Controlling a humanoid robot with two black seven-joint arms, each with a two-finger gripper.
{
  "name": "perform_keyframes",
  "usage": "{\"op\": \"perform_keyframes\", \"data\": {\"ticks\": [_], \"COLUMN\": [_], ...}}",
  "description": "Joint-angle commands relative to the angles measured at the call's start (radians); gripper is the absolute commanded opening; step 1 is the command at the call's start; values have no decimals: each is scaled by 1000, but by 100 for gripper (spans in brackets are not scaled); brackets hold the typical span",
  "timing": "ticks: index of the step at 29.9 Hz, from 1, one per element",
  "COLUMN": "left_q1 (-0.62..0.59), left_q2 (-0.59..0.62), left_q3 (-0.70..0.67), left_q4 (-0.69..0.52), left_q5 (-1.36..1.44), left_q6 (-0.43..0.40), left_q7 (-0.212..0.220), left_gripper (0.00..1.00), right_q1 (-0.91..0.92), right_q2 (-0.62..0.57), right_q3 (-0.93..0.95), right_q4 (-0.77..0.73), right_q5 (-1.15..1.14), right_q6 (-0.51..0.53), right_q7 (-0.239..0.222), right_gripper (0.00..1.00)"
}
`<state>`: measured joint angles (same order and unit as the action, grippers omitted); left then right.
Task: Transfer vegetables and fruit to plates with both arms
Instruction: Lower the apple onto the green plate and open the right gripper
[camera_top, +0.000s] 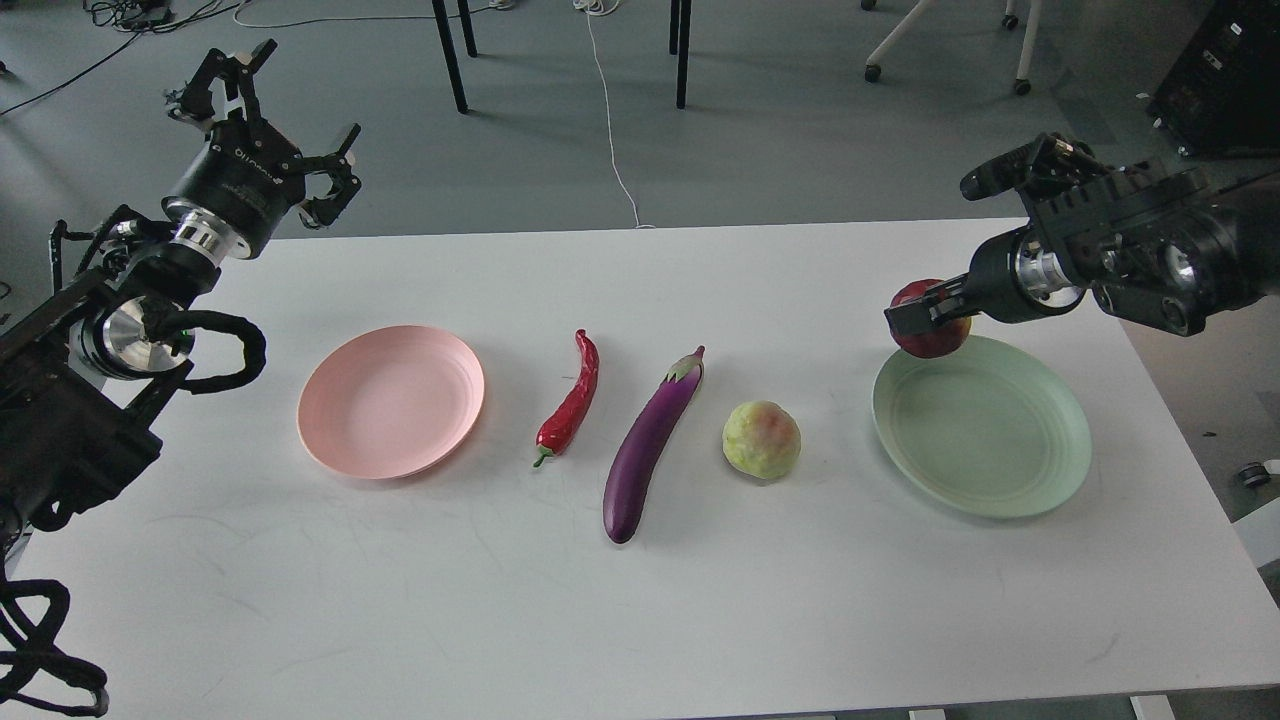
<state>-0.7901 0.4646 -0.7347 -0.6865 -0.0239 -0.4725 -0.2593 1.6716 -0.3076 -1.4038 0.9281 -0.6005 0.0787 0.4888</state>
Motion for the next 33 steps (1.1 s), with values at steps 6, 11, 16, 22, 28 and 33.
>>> {"op": "perform_keyframes", "data": {"ticks": [6,11,16,22,28,33], "left_q1": [9,15,17,17,17,17], "left_q2": [-4,-4,-4,-3,-3,-3], "left_q3": [0,0,0,0,0,0], "left_q4": [-1,-1,-1,-1,-1,-1], "left_q5": [-1,1,1,1,1,1], "left_q6": [0,0,0,-2,-2,-2], "left_q7": [0,0,0,0,0,0], "left_gripper": [98,98,98,98,98,98], "right_q1": [-130,-161,-158,-151,-76,66], "right_q2": [-159,-166,-162,-160,-154,-69], "right_q3": [3,9,17,75,130,157], "right_q4": [-11,-9,-9,-9,11,141], "right_q5": [-47,-39,-35,-30,-27,13], "right_q6": [-60,-115,-117,-117,-117,-108], "right_q7": [0,0,0,0,0,0], "right_gripper": [70,79,86,97,98,97]}}
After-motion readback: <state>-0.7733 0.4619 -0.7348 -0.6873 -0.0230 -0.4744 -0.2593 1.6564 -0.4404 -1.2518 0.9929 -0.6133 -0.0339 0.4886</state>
